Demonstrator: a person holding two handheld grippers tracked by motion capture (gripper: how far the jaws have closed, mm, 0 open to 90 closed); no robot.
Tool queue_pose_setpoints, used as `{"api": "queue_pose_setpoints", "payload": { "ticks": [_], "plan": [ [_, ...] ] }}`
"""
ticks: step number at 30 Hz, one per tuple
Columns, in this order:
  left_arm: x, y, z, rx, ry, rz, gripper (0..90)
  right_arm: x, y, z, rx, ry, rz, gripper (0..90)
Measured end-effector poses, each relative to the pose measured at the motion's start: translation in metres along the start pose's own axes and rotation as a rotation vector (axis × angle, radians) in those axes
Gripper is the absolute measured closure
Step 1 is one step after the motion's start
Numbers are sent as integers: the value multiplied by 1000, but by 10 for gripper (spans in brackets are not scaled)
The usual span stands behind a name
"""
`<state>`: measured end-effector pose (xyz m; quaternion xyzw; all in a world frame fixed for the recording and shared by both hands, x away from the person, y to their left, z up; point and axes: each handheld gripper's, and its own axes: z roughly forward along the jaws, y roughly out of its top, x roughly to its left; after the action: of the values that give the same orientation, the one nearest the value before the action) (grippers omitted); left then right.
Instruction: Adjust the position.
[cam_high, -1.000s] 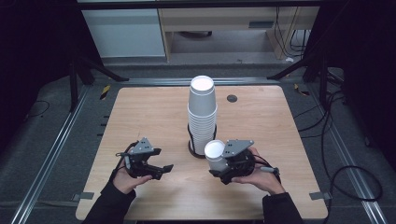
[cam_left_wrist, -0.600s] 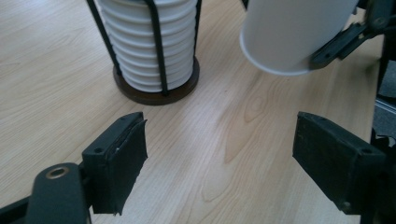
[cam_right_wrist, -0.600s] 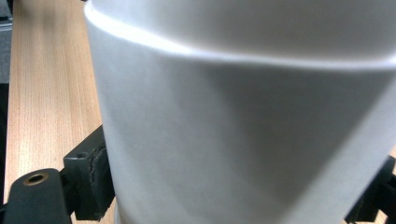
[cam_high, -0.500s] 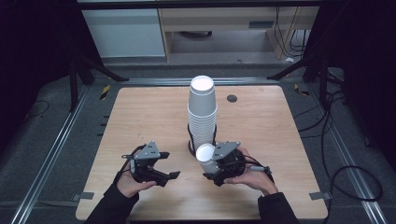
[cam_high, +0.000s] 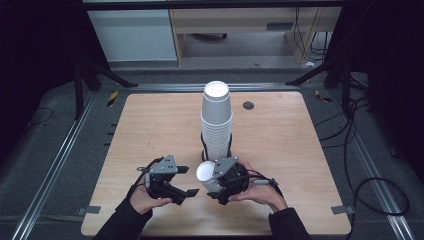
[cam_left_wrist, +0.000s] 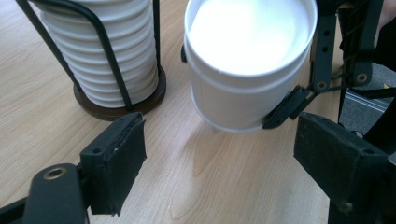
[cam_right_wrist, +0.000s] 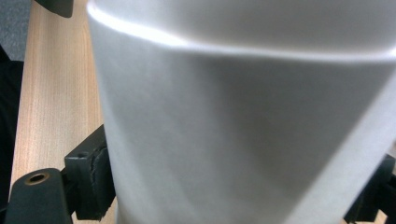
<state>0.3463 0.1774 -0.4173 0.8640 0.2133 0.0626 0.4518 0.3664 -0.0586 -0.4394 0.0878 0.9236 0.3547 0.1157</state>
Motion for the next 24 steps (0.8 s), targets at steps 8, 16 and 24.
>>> {"api": "queue_pose_setpoints", "payload": {
  "ticks": [8,16,24],
  "plan": [
    [-3,1,3,0,-20,6,164,7,4,11,21,35,-19,128],
    [-4,2,6,1,-46,8,165,12,11,19,22,61,-34,129],
    [-7,3,13,19,-57,14,174,18,16,24,23,75,-45,129]
  ]
}}
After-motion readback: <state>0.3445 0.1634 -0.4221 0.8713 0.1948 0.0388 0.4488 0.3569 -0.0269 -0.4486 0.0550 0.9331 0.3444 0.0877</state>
